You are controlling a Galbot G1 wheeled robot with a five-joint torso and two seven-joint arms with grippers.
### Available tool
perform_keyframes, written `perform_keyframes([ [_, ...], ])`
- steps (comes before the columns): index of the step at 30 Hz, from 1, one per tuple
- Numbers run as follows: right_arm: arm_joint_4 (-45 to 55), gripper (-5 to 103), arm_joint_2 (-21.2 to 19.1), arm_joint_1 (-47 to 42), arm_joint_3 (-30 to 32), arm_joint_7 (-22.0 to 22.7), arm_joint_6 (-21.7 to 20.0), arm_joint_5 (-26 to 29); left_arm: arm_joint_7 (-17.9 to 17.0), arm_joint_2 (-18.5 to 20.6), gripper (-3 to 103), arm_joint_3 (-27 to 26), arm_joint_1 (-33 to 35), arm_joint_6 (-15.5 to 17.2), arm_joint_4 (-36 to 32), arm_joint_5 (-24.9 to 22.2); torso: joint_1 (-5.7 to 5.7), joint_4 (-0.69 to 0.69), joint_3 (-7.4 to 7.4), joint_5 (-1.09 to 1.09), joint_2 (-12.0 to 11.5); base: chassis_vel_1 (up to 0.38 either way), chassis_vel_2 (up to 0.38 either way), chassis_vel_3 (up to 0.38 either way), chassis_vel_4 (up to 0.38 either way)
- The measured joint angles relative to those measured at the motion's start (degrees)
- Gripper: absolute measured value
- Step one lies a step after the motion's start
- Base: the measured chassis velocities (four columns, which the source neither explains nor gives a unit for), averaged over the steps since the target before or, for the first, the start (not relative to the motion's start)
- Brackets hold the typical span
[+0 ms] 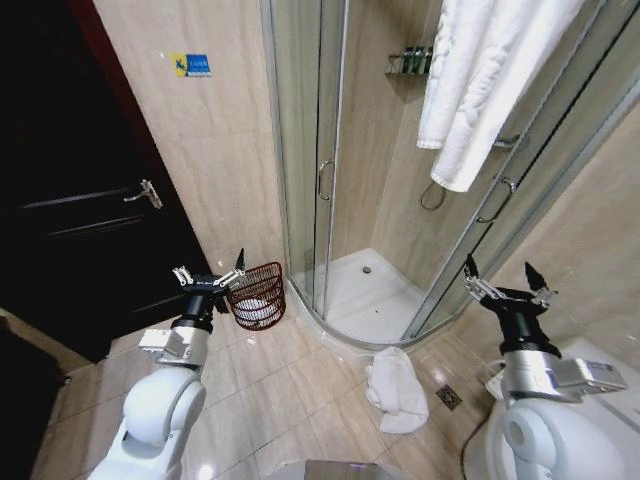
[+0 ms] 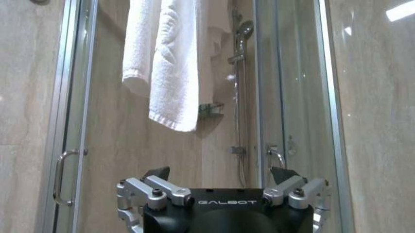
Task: Discard the used towel into the hamper.
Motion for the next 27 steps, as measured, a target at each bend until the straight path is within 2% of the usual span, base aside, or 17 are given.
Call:
perform_keyframes([
  [12, 0.0, 100, -0.01, 0.18, -0.41, -0.02, -0.28, -0.11, 0.01, 0.05, 100, 0.3, 0.23, -0.44, 0.01, -0.95, 1.91, 0.0, 2.32, 0.0, 4.25, 0.0, 0.0, 0.0, 0.0],
  [18, -0.01, 100, -1.28, 1.21, -0.51, 0.29, -0.79, 1.5, 0.54, -0.25, 100, 0.49, 0.68, -1.1, 0.04, -0.98, 2.08, 0.0, 2.57, 0.0, 4.67, 0.0, 0.0, 0.0, 0.0],
  [22, -0.01, 100, -8.75, 5.01, 0.67, 3.17, -1.63, 9.91, 2.72, -0.97, 100, 1.21, 0.34, -2.1, 1.64, 0.28, 2.07, -0.01, 2.55, 0.01, 4.6, 0.0, 0.0, 0.0, 0.0],
  [23, -0.01, 100, -8.75, 5.01, 0.67, 3.17, -1.63, 9.91, 2.72, -0.97, 100, 1.21, 0.34, -2.1, 1.64, 0.28, 2.07, -0.01, 2.55, 0.01, 4.6, 0.0, 0.0, 0.0, 0.0],
  [26, -0.05, 100, -16.38, 9.68, 0.83, 5.66, -0.82, 15.54, 3.37, -2.0, 100, 1.48, 3.01, -5.78, 2.2, 3.16, 2.01, -0.02, 2.48, 0.03, 4.45, 0.0, 0.0, 0.0, 0.0],
  [27, -0.05, 100, -16.38, 9.68, 0.83, 5.66, -0.82, 15.54, 3.37, -2.0, 100, 1.48, 3.01, -5.78, 2.2, 3.16, 2.01, -0.02, 2.48, 0.03, 4.45, 0.0, 0.0, 0.0, 0.0],
])
